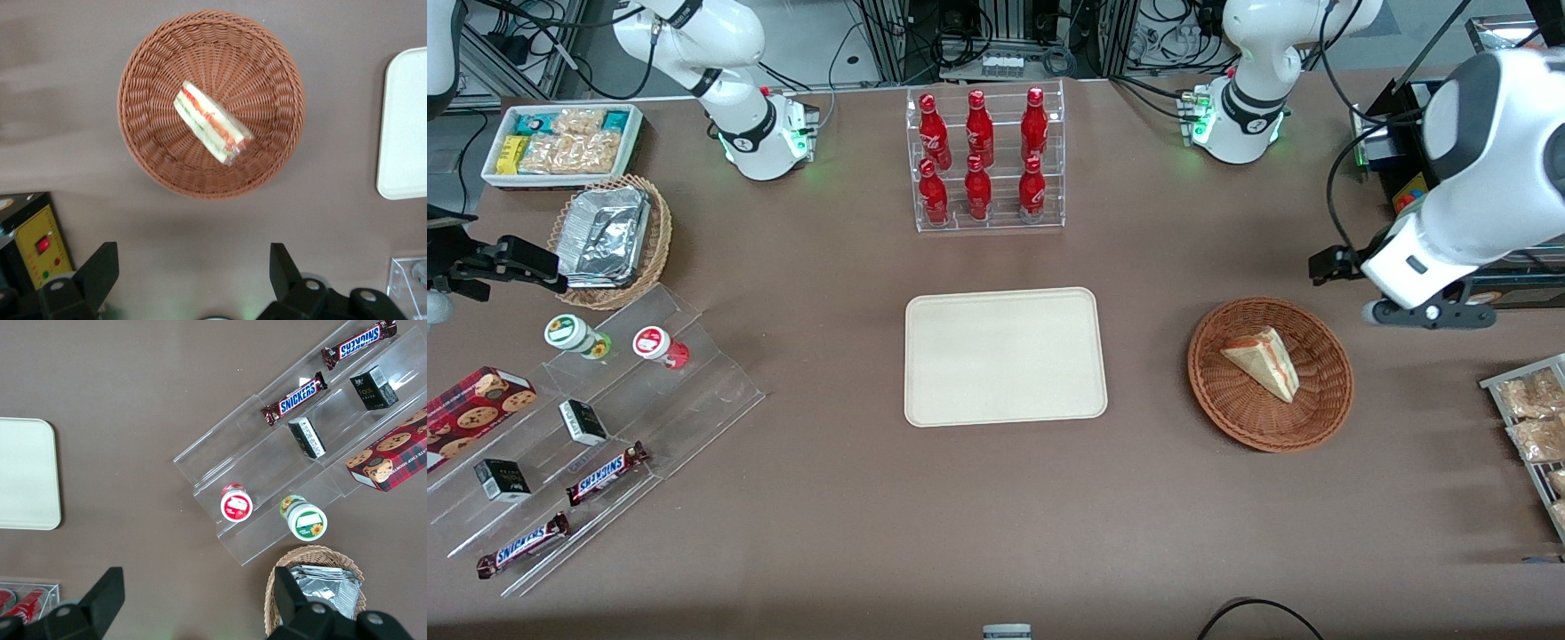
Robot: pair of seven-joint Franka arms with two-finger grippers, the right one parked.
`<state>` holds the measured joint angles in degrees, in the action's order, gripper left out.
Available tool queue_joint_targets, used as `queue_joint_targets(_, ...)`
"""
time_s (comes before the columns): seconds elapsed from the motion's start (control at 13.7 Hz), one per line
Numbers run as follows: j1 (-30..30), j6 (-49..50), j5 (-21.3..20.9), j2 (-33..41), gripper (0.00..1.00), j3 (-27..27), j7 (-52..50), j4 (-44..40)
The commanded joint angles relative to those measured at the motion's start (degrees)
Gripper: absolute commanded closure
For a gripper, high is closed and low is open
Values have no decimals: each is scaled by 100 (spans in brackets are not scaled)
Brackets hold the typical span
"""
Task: Place sandwich from basket to tray
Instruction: 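Move the left gripper down over the wrapped sandwich in the wicker basket, then lower the left gripper and close it on the sandwich's crust edge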
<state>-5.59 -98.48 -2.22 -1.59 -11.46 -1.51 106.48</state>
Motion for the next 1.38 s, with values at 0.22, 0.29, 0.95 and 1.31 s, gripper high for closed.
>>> queue_joint_targets(0.22, -39, -1452, 2, -122, 0, 12, -648, 1058)
queue_joint_targets(0.29, -48, -1681, 2, -210, 0, 21, -762, 1189)
queue_joint_targets(0.95, -56, -3167, -15, -694, 0, -6, -4328, 1691)
queue_joint_targets(1.31, -48, -3634, -15, -782, 0, -23, -4841, 1964)
